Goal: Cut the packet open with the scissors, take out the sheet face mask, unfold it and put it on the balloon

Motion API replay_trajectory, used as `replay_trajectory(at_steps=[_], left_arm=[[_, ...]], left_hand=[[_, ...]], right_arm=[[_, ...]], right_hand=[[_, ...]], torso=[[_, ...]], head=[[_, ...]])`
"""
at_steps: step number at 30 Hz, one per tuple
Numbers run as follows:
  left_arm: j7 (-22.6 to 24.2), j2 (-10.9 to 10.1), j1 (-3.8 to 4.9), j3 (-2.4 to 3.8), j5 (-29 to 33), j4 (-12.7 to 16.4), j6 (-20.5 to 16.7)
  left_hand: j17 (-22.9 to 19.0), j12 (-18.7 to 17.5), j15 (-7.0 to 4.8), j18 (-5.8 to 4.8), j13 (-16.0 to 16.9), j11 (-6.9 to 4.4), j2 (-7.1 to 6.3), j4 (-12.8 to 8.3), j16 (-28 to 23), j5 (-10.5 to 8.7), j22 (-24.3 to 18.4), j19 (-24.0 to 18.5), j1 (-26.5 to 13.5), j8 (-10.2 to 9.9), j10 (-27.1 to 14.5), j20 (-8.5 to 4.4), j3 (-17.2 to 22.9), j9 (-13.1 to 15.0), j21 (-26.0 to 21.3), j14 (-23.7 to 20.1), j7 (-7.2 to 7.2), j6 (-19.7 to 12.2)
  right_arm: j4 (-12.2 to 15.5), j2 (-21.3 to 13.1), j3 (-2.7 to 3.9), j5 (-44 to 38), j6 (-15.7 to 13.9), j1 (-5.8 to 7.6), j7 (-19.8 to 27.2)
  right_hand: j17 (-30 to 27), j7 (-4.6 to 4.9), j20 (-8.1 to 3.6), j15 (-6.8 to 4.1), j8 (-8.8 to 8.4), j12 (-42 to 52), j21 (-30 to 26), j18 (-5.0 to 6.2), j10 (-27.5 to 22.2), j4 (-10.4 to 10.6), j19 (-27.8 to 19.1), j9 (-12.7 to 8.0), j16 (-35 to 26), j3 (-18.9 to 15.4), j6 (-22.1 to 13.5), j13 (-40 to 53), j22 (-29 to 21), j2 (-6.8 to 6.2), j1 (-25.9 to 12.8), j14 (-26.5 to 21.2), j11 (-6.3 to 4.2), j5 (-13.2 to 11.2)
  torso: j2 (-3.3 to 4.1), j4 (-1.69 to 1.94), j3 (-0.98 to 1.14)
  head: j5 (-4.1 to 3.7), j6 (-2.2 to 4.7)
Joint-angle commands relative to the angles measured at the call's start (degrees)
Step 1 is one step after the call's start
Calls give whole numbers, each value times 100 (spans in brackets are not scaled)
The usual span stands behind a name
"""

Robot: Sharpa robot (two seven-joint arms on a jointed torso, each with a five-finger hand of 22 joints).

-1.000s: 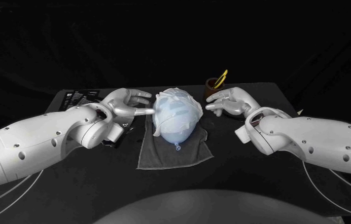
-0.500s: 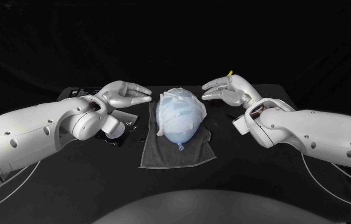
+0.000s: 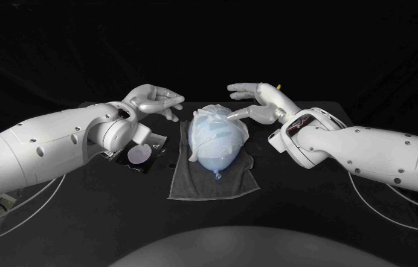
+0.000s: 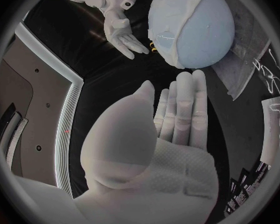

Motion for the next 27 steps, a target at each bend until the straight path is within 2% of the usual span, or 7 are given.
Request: replay_trajectory(at_steps=[1, 2, 4, 5, 8, 13, 27], left_arm=[[-545, 117, 91, 8, -113, -141, 59], [-650, 153, 118, 8, -136, -186, 111], [-905, 245, 195, 8, -211, -301, 297], [-1053, 302, 244, 8, -269, -365, 422], [-1336, 416, 342, 8, -393, -473, 671], [-1726, 611, 473, 6, -601, -610, 1033], [-2146, 834, 534, -13, -846, -737, 1504]], left_hand=[[1322, 425, -101, 22, 245, -98, -2, 30, 1173, -6, 219, 311, -250, -1, 238, -144, -78, -6, 410, 524, -74, 95], [2188, 803, -163, 22, 477, -201, -1, 38, 1819, -27, 369, 466, -403, 21, 379, -219, -141, -1, 675, 859, -115, 164], [3141, 1368, -218, 14, 849, -217, 44, 54, 2436, -31, 579, 574, -616, 85, 465, -288, -235, 20, 1023, 1184, -163, 297], [3497, 1889, -252, 10, 1233, -263, 73, 79, 2676, -27, 768, 534, -672, 137, 352, -332, -294, 41, 1306, 1285, -199, 376], [4075, 2699, -317, 7, 1837, -337, 108, 16, 2990, -23, 1073, 460, -754, 226, 261, -366, -439, 102, 1760, 1495, -246, 476], [4602, 3869, -341, -75, 3341, -365, 219, 40, 3215, -41, 1930, 542, -838, 322, 606, -403, -644, 200, 2541, 1676, -311, 545], [4727, 4220, -345, -108, 3838, -368, 270, 25, 3267, -41, 2305, 490, -636, 363, 638, -404, -852, 275, 2905, 1717, -318, 524]], right_arm=[[-99, 70, 5, -634, 340, 19, -127], [-127, 95, 6, -680, 390, 24, -137], [-195, 161, 7, -797, 533, 37, -162], [-231, 201, 7, -877, 622, 43, -184], [-289, 274, 8, -1044, 825, 55, -247], [-360, 377, 8, -1183, 1131, 69, -349], [-508, 597, 6, -1060, 1743, 74, -604]], right_hand=[[-195, 657, 6, 83, -5, -8, -5, -146, -771, 1104, -514, -187, -251, 1470, -616, -28, -226, -1290, -1, -581, 57, -32], [-232, 648, -64, 122, -21, -35, -18, -116, -862, 1636, -576, -217, -263, 1633, -721, -33, -260, -1446, 203, -685, 69, -51], [-325, 648, 4, 119, -73, -81, -66, -184, -1294, 2220, -809, -297, -317, 1415, -1007, -73, -351, -1945, 373, -1095, 79, 9], [-385, 629, 7, 81, -77, -78, -79, -221, -1581, 3022, -966, -344, -316, 1204, -1196, -79, -411, -2214, 790, -1370, 34, 9], [-482, 560, 10, 39, -123, -126, -113, -310, -2082, 3015, -1231, -449, -366, 883, -1583, -118, -510, -2538, 707, -1838, -7, 27], [-535, 519, 5, -4, -137, -138, -124, -350, -2350, 3022, -1383, -512, -381, 770, -1822, -131, -565, -2664, 555, -2106, -49, 40], [-576, 606, 10, 71, -134, -144, -112, -345, -2550, 3016, -1420, -546, -390, 729, -1976, -140, -577, -2698, 149, -2322, 38, 44]], torso=[[10, 8, -1], [14, 9, -2], [25, 5, -2], [31, 4, -3], [47, 4, -5], [63, -1, -2], [59, 4, 2]], head=[[24, 0], [30, 0], [40, 0], [53, 0], [69, 0], [101, 0], [98, 36]])
